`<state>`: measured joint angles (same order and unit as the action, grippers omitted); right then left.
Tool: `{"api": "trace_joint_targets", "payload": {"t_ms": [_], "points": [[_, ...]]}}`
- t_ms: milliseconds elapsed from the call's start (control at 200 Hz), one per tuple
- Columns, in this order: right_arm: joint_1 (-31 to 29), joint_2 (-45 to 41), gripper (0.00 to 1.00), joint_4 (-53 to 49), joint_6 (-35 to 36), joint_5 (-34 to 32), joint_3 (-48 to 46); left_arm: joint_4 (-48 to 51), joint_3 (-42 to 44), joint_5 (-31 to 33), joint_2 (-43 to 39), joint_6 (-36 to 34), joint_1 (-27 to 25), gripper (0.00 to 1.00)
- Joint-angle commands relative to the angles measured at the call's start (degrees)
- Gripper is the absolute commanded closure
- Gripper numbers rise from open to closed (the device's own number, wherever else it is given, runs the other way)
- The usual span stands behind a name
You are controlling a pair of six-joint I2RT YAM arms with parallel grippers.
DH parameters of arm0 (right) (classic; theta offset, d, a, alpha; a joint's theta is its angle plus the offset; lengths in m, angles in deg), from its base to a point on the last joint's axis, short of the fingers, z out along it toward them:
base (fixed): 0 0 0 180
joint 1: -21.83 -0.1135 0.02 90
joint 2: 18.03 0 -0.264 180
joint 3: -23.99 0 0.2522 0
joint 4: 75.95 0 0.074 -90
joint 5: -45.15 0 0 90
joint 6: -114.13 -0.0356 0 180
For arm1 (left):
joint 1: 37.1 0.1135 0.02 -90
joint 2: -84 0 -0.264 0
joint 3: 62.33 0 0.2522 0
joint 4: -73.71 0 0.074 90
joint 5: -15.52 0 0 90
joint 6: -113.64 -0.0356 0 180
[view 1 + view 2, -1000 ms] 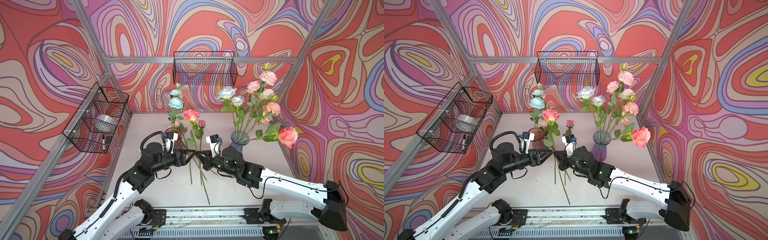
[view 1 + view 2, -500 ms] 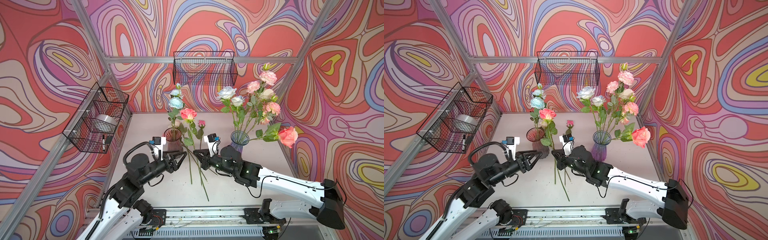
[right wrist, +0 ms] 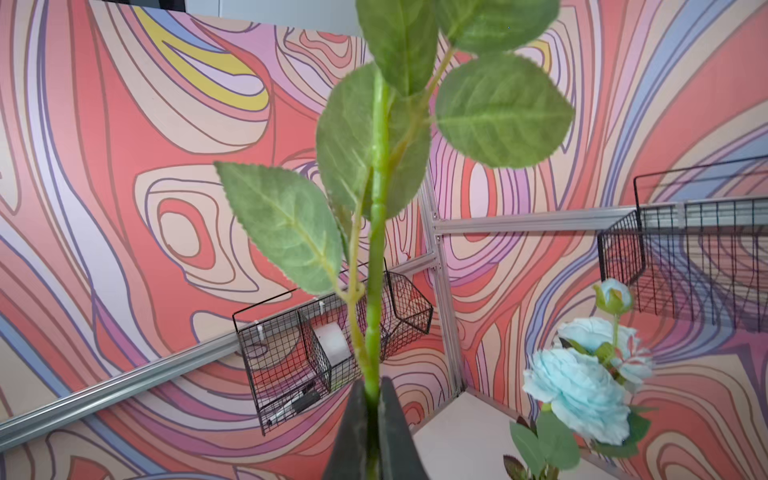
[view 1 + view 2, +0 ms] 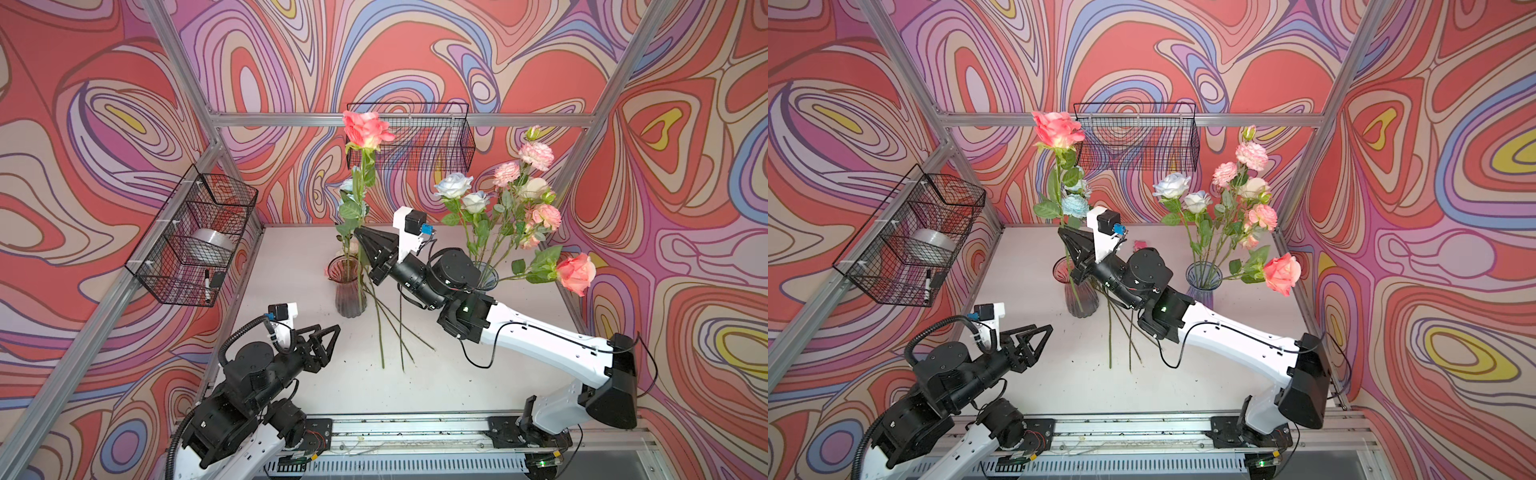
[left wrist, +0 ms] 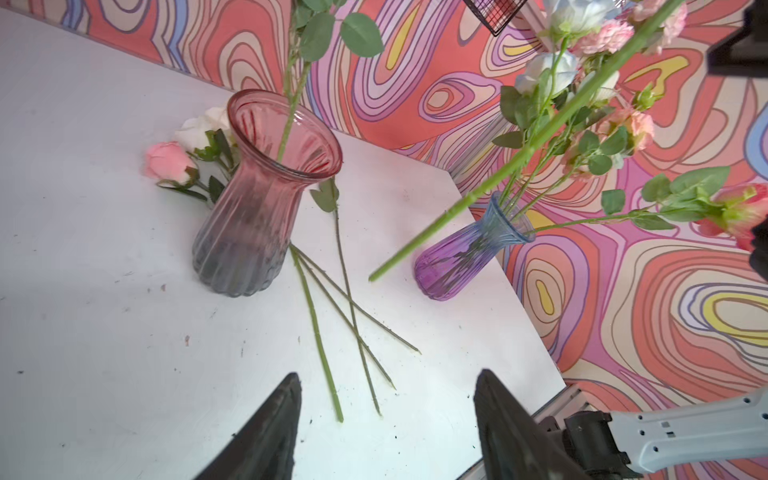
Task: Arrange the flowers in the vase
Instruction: 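Raise the coral-pink rose with the right gripper above the pink vase, then lower the rose stem into the pink vase and open the right gripper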
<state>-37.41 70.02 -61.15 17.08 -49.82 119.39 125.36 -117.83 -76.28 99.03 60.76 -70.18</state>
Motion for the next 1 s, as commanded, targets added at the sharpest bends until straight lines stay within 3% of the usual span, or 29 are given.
{"api": "trace_joint_targets", "payload": {"t_ms": [0, 305, 561, 851, 996], "points": [[-0.26, 3.85, 1.0, 6.26, 6.84, -0.31, 3.84, 4.23, 0.62, 2.45, -2.72, -0.24, -0.32, 0.32], [0.66, 13.13, 1.0, 10.05, 13.88, -5.13, 14.14, 5.74, 1.14, 2.68, -3.82, -1.52, -0.32, 0.3], [4.97, 20.38, 1.0, 4.66, 7.86, -4.27, 20.36, 5.79, 1.37, 1.86, -4.12, -1.69, -0.34, 0.29], [5.32, 21.52, 1.0, -3.11, 4.92, -3.46, 12.88, 5.91, 1.72, 2.26, -4.48, -1.12, -0.32, 0.27], [4.56, 22.25, 1.0, -4.54, 3.76, -6.93, 10.35, 5.77, 2.03, 2.21, -4.21, -0.5, -0.32, 0.27]]}}
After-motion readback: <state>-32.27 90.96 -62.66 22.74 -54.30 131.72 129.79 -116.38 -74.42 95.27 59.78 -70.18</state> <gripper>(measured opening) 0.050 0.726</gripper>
